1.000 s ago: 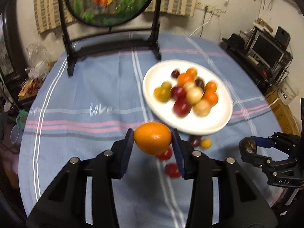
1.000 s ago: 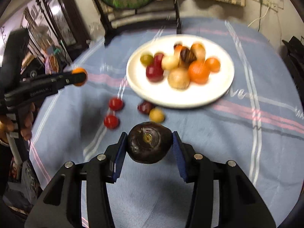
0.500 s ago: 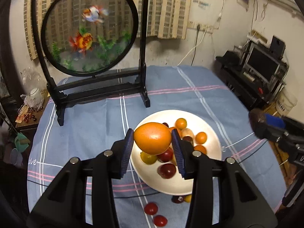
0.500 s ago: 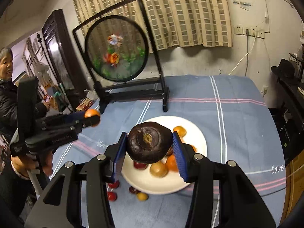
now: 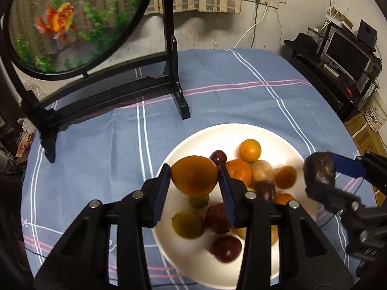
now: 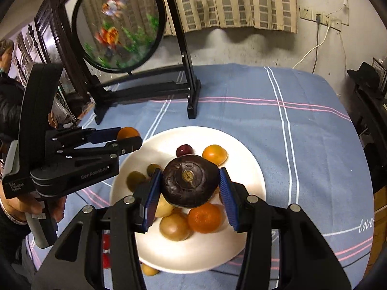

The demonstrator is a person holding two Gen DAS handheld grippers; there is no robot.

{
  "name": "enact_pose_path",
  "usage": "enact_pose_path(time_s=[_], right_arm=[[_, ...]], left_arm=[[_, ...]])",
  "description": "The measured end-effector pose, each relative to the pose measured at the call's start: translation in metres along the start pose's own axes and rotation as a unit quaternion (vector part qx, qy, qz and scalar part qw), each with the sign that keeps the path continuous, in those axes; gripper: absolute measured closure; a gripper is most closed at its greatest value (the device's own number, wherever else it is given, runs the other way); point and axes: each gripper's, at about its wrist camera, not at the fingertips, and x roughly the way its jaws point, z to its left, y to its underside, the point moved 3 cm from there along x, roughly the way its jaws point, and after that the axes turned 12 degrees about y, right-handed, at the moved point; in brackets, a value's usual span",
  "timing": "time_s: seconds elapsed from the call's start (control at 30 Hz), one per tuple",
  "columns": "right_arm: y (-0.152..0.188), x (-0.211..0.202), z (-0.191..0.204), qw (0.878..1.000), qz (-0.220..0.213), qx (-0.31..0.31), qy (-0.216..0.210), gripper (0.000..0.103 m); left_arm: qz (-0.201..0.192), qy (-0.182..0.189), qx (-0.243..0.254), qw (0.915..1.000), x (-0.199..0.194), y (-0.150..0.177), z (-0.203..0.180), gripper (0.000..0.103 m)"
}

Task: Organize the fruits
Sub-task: 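Carry the orange tomato and dark purple fruit over the white plate, then release both fruits onto the white plate by opening both tools, then grasp a red tomato with the left tool while the right tool grasps a yellow fruit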

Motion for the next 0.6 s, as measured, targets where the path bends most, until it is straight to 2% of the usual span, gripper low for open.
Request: enact_pose_path(time_s=[0.07, 0.1, 0.13, 0.17, 0.37, 0.6], right_arm=[[-0.002, 0.009, 0.001, 1.000, 0.003, -0.006, -0.001, 0.055], [-0.003, 0.016, 0.003, 1.000, 0.006, -0.011, 0.003, 0.053], [-0.004, 0.020, 0.004, 1.000, 0.004, -0.016, 0.014, 0.040], [-0.006, 0.023, 0.004, 1.000, -0.003, -0.016, 0.017, 0.032], [-0.010, 0.020, 0.004, 0.999, -0.013, -0.030, 0.011, 0.032], [-0.003, -0.025, -0.003, 0.999, -0.042, -0.032, -0.010, 0.032]], left_arm=[[0.005, -0.001, 0.000, 1.0000, 0.009, -0.002, 0.001, 0.061], [0.005, -0.005, -0.002, 1.0000, 0.013, -0.002, 0.002, 0.054], [0.005, -0.008, -0.004, 0.9999, 0.016, -0.003, 0.004, 0.047], [0.004, -0.011, -0.006, 0.9999, 0.018, -0.003, 0.004, 0.039], [-0.005, -0.011, -0.004, 0.9999, 0.013, -0.003, 0.008, 0.039], [-0.041, -0.010, -0.003, 0.9991, -0.033, -0.001, 0.009, 0.039]])
